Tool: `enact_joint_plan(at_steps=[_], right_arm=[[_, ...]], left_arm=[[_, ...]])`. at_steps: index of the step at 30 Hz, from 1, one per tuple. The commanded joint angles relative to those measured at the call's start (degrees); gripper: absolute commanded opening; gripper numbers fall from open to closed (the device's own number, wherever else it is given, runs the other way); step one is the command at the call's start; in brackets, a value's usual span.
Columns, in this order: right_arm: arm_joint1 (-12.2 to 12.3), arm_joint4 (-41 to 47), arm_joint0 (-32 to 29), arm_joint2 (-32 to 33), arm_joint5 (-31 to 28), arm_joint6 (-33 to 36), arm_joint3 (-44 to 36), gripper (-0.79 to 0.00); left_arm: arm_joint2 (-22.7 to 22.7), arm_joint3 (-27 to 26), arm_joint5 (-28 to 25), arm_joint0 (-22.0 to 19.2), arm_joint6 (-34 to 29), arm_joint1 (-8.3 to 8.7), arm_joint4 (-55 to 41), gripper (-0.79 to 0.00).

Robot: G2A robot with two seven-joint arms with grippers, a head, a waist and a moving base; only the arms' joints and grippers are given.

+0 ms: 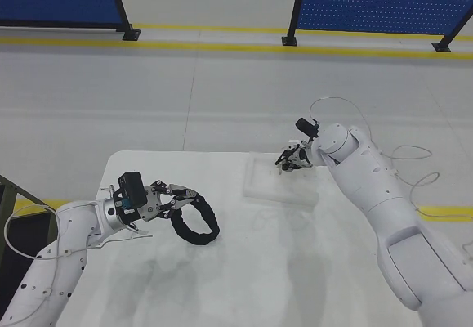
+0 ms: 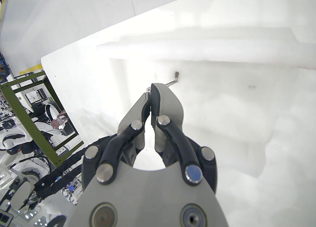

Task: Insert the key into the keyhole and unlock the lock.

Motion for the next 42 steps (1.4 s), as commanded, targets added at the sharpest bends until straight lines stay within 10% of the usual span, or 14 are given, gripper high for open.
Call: enact_joint_plan(at_steps=[1,17,21,23,42], right_arm=[[-0.3,-0.2,0.1,-0.3,0.4,0.3,0.7,-0.785],[-2.1,-1.6,0.7,-1.5,0.9,0.8,4.3,-0.785],[-2.4,-1.3,1.0,-1.3,0.7,0.9,5.1,-0.166],[-2.5,-0.4,1.2,-0.8,0.2,0.9,5.6,-0.04],[-3.4,3.1,0.8,1.6,6.4,-2.0,5.3,-0.175]], left_arm=[[0.0,0.0,0.0,0.0,0.0,0.0,0.0,-0.785],[0.0,0.0,0.0,0.0,0.0,0.0,0.0,-0.785],[0.0,0.0,0.0,0.0,0.0,0.0,0.0,-0.785],[0.0,0.0,0.0,0.0,0.0,0.0,0.0,-0.785],[0.0,0.0,0.0,0.0,0.0,0.0,0.0,-0.785]])
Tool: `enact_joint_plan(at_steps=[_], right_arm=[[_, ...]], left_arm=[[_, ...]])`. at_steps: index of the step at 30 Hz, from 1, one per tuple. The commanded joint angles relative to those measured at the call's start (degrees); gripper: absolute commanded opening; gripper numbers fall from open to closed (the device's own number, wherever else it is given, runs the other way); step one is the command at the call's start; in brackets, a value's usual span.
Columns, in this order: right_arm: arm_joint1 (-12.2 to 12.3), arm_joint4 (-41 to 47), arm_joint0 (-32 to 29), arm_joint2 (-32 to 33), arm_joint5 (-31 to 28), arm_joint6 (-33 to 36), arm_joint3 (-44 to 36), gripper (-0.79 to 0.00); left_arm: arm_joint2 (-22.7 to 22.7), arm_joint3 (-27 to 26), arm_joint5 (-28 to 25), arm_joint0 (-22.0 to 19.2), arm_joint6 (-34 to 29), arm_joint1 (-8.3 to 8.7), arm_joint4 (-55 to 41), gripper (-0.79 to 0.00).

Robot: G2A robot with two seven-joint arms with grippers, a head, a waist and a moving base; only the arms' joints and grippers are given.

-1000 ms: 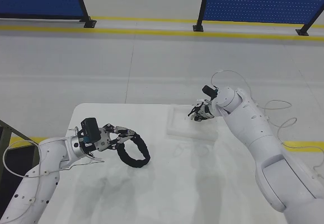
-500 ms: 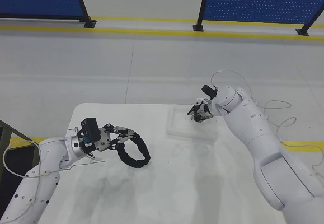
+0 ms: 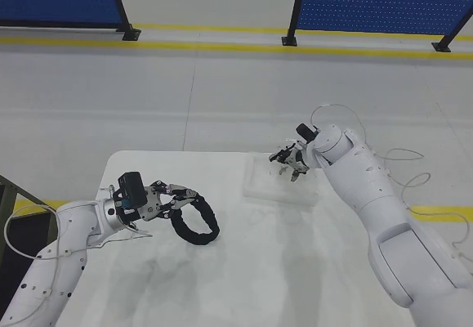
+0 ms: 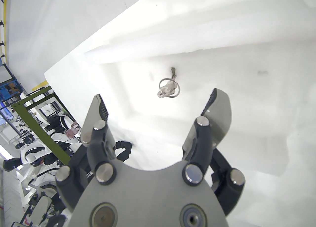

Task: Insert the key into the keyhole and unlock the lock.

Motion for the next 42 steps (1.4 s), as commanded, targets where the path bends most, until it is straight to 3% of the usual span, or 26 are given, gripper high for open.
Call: enact_joint_plan(at_steps=[1,8,18,24,28,42], right_arm=[[-0.2,0.3,-0.2,0.1,0.9,-0.8,-0.1,-0.2],[-1.4,0.0,-0.6,-0.5,5.0,-3.7,0.3,-0.366],[-3.3,-1.1,-0.1,-1.8,9.8,-6.7,2.0,-0.489],[-4.3,-1.5,0.3,-2.2,11.6,-7.3,3.0,-0.693],[-4.7,-1.6,0.5,-2.2,12.2,-7.6,3.8,-0.785],[-5.5,-5.5,1.9,-3.4,13.7,-7.3,3.7,-0.785]], left_arm=[[0.0,0.0,0.0,0.0,0.0,0.0,0.0,-0.785],[0.0,0.0,0.0,0.0,0.0,0.0,0.0,-0.785],[0.0,0.0,0.0,0.0,0.0,0.0,0.0,-0.785],[0.0,0.0,0.0,0.0,0.0,0.0,0.0,-0.785],[0.0,0.0,0.0,0.0,0.0,0.0,0.0,-0.785],[0.0,0.0,0.0,0.0,0.0,0.0,0.0,-0.785]])
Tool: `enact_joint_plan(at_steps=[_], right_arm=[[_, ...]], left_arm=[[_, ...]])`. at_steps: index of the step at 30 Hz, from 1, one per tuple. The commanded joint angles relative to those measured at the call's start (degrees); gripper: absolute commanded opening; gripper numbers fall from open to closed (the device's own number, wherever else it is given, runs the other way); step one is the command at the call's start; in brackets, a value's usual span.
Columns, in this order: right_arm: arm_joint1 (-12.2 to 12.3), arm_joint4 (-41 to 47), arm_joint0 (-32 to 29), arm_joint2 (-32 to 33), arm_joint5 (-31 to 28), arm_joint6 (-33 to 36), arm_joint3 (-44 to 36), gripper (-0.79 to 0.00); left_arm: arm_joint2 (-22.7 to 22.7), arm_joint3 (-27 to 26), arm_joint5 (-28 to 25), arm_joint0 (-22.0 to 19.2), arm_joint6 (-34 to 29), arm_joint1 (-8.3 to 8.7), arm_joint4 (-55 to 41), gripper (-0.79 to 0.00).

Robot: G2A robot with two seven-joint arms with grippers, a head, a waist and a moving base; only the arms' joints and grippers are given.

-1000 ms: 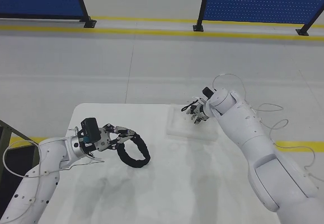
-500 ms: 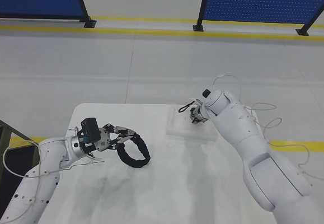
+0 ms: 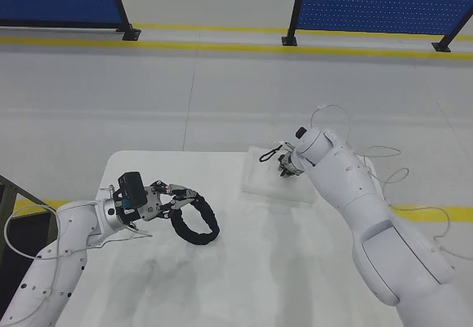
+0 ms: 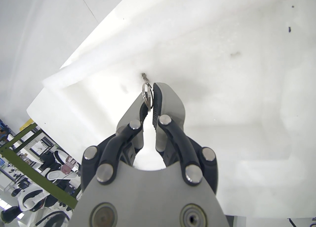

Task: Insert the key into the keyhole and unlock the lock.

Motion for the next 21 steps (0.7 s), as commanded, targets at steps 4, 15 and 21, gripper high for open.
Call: enact_joint_plan(at_steps=[4,15,21], right_arm=[[-0.2,-4.6,0.7,-2.2,1.5,4.7,-0.6,-0.785],[0.4,-6.2,2.4,-1.8,-1.1,10.1,-1.2,-0.785],[0.1,-11.7,1.2,-3.6,6.3,4.4,-3.1,-0.785]], left_arm=[[0.0,0.0,0.0,0.0,0.0,0.0,0.0,-0.785],[0.0,0.0,0.0,0.0,0.0,0.0,0.0,-0.785],[0.0,0.0,0.0,0.0,0.0,0.0,0.0,-0.785]])
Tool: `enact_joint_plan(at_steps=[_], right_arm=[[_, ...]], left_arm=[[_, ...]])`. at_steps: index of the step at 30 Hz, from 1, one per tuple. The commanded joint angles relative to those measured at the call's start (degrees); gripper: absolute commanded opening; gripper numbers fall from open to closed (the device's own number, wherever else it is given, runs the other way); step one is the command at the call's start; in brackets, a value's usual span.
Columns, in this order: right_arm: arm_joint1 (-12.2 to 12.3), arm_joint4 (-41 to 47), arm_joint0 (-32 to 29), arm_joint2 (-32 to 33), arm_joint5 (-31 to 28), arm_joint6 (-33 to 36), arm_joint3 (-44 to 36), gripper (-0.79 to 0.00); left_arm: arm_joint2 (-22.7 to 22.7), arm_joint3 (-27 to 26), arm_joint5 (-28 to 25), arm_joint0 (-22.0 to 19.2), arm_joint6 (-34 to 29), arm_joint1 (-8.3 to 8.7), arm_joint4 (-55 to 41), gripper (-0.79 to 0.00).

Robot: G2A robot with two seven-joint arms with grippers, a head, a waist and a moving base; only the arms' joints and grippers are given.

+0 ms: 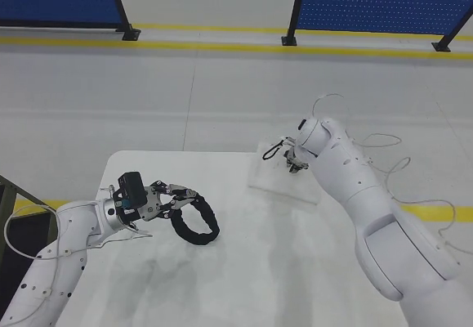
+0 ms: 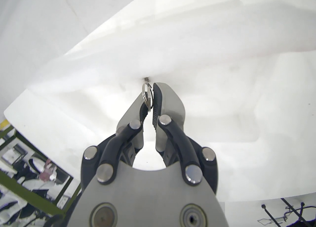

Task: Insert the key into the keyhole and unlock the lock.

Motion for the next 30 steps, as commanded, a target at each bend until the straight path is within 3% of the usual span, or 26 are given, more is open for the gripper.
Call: enact_joint_plan(at_steps=[1,11,14,16,30], right_arm=[[-0.4,-1.4,-1.1,-1.0,1.0,0.6,-1.6,-0.785],[-1.4,1.4,-3.4,0.1,-0.1,1.1,-0.5,-0.785],[-1.4,2.6,-3.4,1.1,0.1,-0.1,0.2,-0.582],[-1.4,3.1,-3.1,1.6,0.1,-0.8,0.6,-0.508],[-1.5,3.3,-3.3,3.0,0.8,-2.2,-0.1,-0.551]], left_arm=[[0.0,0.0,0.0,0.0,0.0,0.0,0.0,-0.785],[0.0,0.0,0.0,0.0,0.0,0.0,0.0,-0.785],[0.0,0.0,0.0,0.0,0.0,0.0,0.0,-0.785],[0.0,0.0,0.0,0.0,0.0,0.0,0.0,-0.785],[0.0,0.0,0.0,0.0,0.0,0.0,0.0,-0.785]])
